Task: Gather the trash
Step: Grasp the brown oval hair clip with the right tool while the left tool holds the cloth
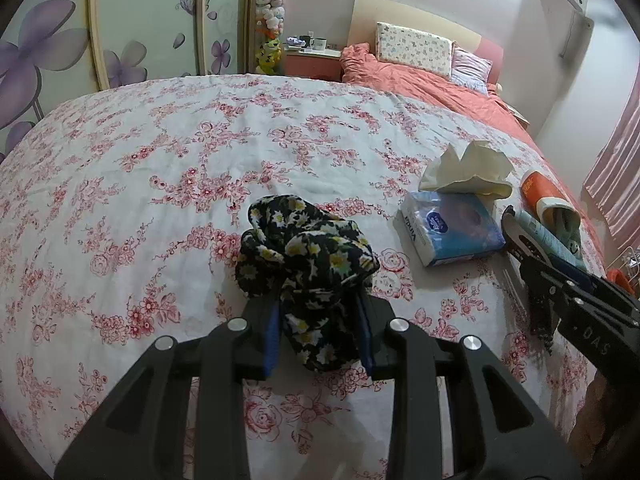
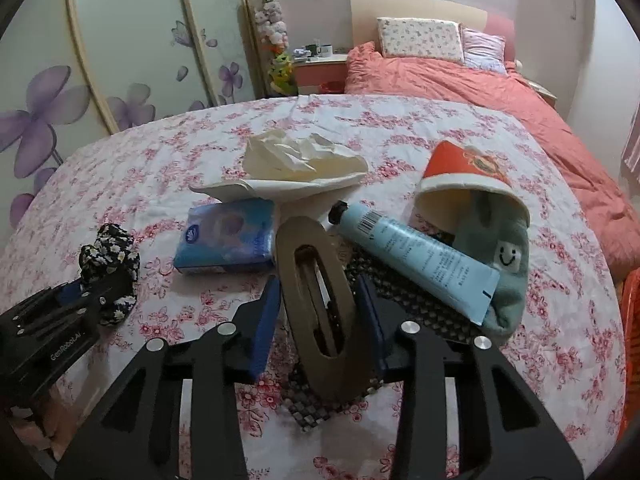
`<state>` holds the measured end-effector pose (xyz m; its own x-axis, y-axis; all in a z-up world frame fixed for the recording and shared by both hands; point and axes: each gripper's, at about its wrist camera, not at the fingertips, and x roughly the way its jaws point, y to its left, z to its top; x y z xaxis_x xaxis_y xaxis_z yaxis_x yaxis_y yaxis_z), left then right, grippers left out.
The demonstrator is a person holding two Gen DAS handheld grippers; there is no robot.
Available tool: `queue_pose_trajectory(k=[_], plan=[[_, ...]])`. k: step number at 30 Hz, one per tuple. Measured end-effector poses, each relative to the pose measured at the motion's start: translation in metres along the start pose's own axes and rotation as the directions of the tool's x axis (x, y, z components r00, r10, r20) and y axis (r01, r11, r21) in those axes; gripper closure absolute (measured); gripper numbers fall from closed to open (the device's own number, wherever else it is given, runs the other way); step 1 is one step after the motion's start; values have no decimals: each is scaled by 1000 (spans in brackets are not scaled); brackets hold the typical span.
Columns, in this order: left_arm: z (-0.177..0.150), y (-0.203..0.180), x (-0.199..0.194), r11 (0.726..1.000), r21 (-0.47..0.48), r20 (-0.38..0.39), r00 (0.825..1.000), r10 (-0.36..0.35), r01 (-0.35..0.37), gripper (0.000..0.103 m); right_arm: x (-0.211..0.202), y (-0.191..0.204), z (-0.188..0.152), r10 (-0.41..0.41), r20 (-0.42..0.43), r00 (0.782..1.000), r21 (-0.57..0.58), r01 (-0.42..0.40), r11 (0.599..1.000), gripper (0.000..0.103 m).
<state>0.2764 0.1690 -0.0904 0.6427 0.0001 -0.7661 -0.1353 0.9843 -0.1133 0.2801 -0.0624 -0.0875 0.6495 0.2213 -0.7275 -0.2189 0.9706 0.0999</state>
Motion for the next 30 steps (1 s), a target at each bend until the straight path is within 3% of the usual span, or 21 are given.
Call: queue_pose_trajectory(k=[8,10,18,25,27,30], plan=[[0,0,0,1000,1,0,1000,1,-1,71,14,9,5,-30,-13,999,-32,30,999,63],[0,0,0,1000,1,0,1000,1,-1,71,15,8,5,-31,-10,999,-45,30,999,67],[0,0,0,1000,0,0,1000,-1,1,71,-20,-11,5,50,81,995,32,-53,998,70],[1,-2,0,1000,16,3,1000,0,0,71,-41,-31,-1,4,126,992,52,-11,999,70],[1,-2,-1,1000,18,8,1000,-19,19,84,-46,-38,-5,-20,131,991,56,13,998,70],[2,-2,-4,999,20,19,999,-37,37,87,-53,-52,-11,-51,136,989,74,41,996,70]])
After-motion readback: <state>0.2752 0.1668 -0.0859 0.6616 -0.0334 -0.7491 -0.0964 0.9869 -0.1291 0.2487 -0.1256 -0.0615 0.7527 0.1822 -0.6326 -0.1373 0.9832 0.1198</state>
